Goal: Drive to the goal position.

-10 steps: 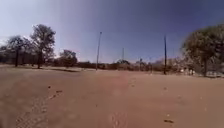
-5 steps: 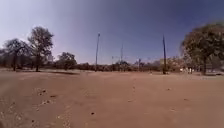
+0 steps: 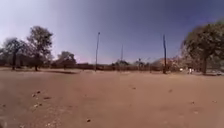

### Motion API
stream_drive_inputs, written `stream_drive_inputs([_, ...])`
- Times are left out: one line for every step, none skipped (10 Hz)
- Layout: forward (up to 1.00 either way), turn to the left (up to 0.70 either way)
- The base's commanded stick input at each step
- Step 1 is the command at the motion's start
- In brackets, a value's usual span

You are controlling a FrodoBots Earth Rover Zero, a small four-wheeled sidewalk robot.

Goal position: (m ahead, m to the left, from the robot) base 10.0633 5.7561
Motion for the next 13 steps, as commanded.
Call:
stream_drive_inputs([0.5,0.5])
stream_drive_inputs([0.5,0.5])
stream_drive_inputs([0.5,0.5])
stream_drive_inputs([0.5,0.5])
stream_drive_inputs([0.5,0.33])
stream_drive_inputs([0.5,0.1])
stream_drive_inputs([0.5,0.0])
stream_drive_inputs([0.5,0.0])
stream_drive_inputs([0.5,0.0])
stream_drive_inputs([0.5,0.0])
stream_drive_inputs([0.5,0.0])
stream_drive_inputs([0.5,0.0])
stream_drive_inputs([0.5,0.0])
